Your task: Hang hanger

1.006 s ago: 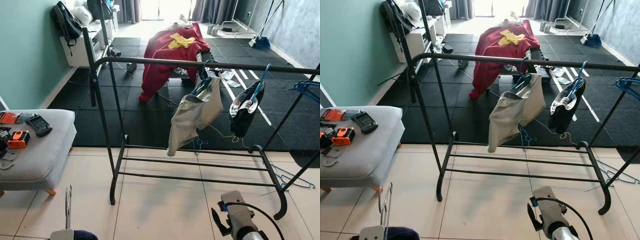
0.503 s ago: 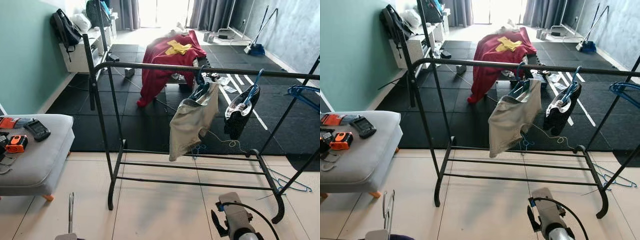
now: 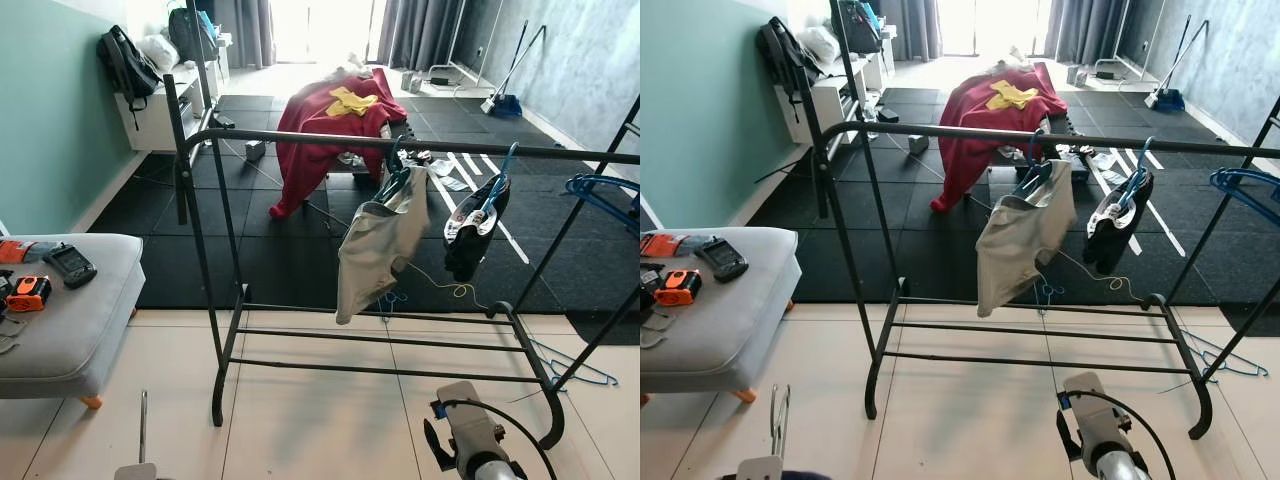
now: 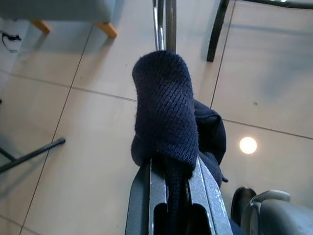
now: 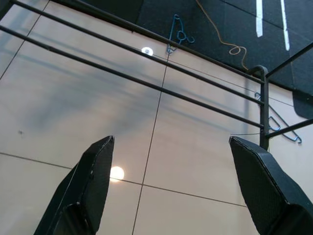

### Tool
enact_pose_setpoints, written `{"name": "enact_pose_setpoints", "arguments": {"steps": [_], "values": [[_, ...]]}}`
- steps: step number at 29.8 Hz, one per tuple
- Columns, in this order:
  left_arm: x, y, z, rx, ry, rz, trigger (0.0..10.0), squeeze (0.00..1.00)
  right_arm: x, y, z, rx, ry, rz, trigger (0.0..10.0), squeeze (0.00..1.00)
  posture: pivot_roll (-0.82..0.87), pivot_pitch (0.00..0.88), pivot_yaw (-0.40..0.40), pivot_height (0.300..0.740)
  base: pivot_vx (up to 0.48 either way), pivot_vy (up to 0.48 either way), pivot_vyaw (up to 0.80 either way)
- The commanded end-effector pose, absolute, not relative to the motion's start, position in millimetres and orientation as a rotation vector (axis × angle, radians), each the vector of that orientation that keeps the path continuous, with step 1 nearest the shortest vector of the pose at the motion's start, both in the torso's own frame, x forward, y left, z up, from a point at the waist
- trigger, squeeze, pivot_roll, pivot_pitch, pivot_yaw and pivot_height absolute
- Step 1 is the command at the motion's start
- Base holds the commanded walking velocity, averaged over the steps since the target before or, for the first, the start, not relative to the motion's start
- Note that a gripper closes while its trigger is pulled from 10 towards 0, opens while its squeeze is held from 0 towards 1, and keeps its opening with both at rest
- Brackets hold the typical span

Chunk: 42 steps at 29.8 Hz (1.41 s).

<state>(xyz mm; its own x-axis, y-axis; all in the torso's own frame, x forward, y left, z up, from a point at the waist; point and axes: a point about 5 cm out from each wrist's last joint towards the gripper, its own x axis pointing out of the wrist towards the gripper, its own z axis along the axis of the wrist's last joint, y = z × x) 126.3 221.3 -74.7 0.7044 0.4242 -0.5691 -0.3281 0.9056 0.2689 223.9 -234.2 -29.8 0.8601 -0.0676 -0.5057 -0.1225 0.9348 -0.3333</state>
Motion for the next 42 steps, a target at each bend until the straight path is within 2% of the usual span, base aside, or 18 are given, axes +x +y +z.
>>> {"name": "enact_pose_setpoints", "arguments": {"steps": [1, 5, 16, 34, 42], "values": [[124, 229, -76, 0.154, 0.681, 0.431, 10.0, 0.0, 224, -231, -32, -0.364, 0.547, 0.026, 10.0, 0.0, 0.02, 0.0, -0.031, 0.74, 0.0, 0.0, 0.0], [126, 235, -81, 0.149, 0.746, 0.427, 10.0, 0.0, 227, -229, -36, -0.363, 0.575, 0.022, 10.0, 0.0, 0.02, 0.0, -0.032, 0.74, 0.0, 0.0, 0.0], [139, 239, -81, 0.154, 0.762, 0.4, 10.0, 0.0, 222, -238, -42, -0.35, 0.632, 0.005, 10.0, 0.0, 0.02, 0.0, -0.029, 0.74, 0.0, 0.0, 0.0], [155, 240, -72, 0.173, 0.684, 0.409, 10.0, 0.0, 221, -245, -44, -0.313, 0.687, 0.0, 10.0, 0.0, 0.07, 0.0, -0.026, 0.74, 0.0, 0.0, 0.0], [166, 236, -64, 0.188, 0.587, 0.41, 10.0, 0.0, 216, -249, -47, -0.307, 0.729, -0.017, 10.0, 0.0, 0.07, 0.0, -0.028, 0.74, 0.0, 0.0, 0.0]]}}
